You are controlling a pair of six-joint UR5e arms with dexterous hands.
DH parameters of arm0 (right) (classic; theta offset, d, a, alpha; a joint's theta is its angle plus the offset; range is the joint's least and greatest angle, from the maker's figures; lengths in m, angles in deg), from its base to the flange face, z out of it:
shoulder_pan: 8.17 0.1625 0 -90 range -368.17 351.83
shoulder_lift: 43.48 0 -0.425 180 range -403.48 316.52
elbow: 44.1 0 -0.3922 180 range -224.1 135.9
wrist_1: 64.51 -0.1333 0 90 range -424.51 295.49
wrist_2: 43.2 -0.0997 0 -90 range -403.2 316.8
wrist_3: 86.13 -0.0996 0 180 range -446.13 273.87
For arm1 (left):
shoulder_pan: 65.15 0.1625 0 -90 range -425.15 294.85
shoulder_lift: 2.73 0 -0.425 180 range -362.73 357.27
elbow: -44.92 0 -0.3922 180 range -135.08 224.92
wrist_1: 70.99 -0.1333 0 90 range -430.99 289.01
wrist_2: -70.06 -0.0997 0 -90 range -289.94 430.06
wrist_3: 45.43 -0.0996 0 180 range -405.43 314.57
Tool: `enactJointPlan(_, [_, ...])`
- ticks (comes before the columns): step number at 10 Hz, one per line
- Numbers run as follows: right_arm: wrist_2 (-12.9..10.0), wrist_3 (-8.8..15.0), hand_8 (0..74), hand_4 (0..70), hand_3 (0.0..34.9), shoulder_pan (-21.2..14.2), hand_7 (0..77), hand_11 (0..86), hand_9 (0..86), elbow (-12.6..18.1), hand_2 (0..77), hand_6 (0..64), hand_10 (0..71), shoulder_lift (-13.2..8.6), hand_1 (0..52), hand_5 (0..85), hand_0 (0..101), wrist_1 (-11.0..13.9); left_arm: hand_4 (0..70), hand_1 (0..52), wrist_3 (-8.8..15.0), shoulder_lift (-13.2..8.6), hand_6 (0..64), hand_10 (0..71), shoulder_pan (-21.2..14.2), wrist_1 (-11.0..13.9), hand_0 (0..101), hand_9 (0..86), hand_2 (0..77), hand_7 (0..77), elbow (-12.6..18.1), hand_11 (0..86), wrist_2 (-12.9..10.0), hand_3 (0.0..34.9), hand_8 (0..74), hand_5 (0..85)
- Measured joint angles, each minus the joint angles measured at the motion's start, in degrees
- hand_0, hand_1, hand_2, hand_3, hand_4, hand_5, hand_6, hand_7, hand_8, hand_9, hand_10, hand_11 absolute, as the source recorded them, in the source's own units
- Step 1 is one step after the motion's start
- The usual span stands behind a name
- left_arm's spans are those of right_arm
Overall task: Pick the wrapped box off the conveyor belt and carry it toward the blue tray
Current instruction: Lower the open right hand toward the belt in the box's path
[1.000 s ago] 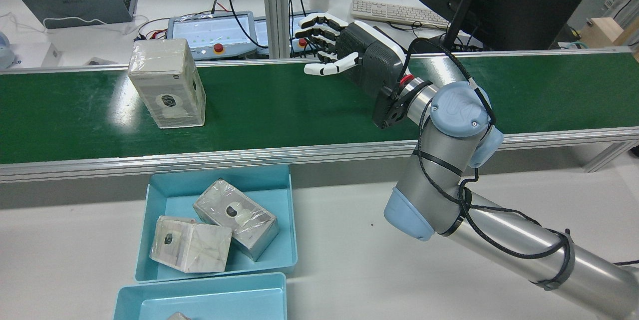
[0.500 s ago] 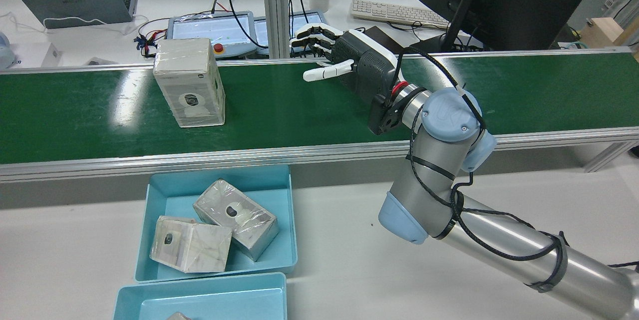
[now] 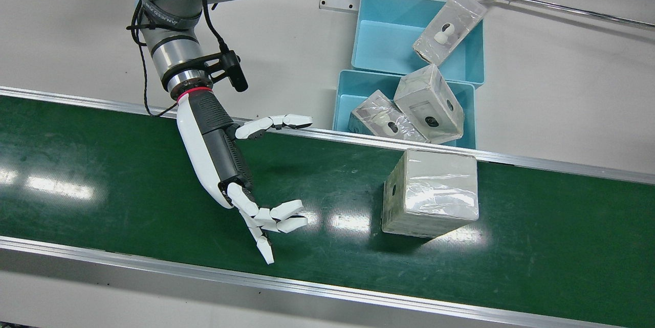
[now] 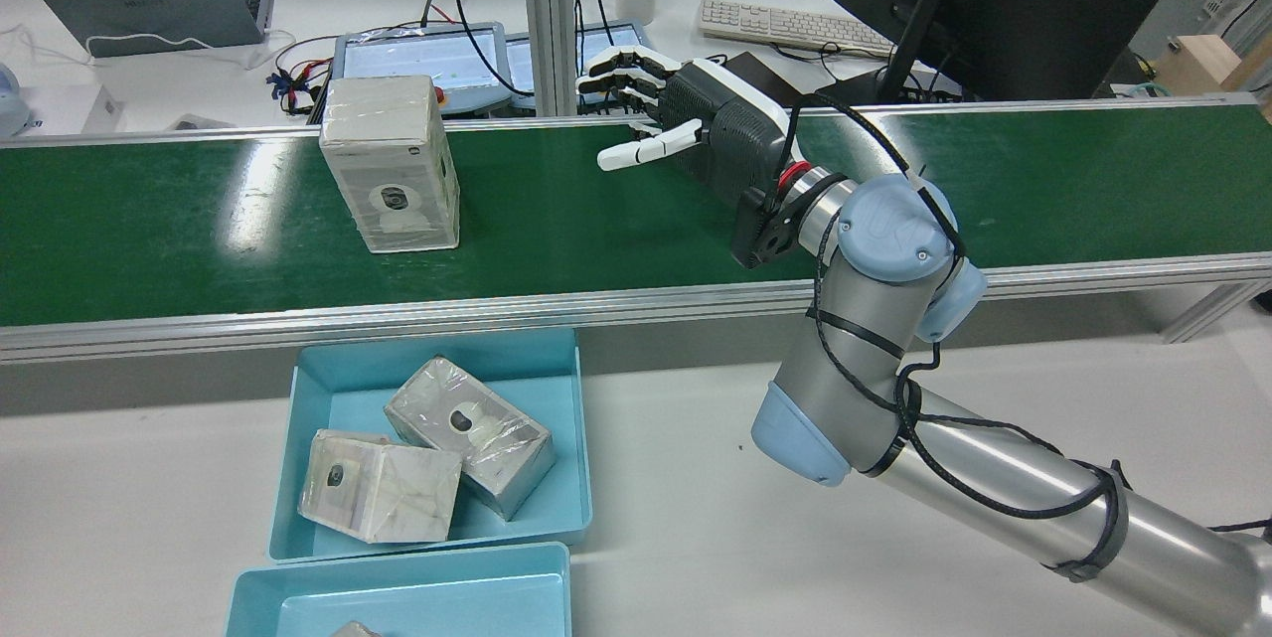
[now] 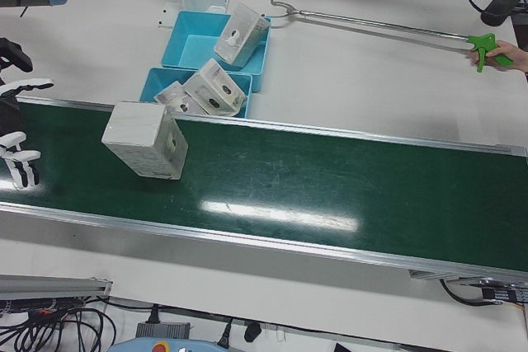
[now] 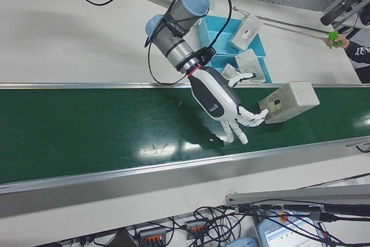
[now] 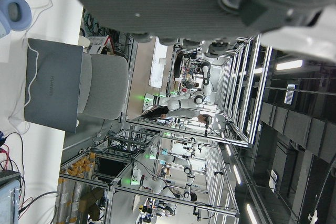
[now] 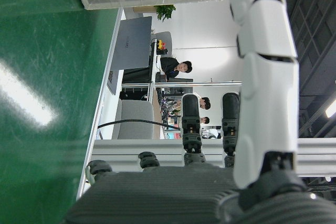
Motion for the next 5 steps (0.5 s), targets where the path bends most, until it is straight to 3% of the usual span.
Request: enactJointPlan(5, [0.05,-0.08,0.0,12.5,26.2,-0.11,28.4,1.6,6.5,-0.61,18.0,6.5,0.0,-0.25,16.4,37.1,49,-0.04,0.0,0.0,0.00,0.00,0.0,0.5,0.00,0.00,0,0.0,1.1,0.0,0.00,0.0,0.00,0.0,0.0,1.1])
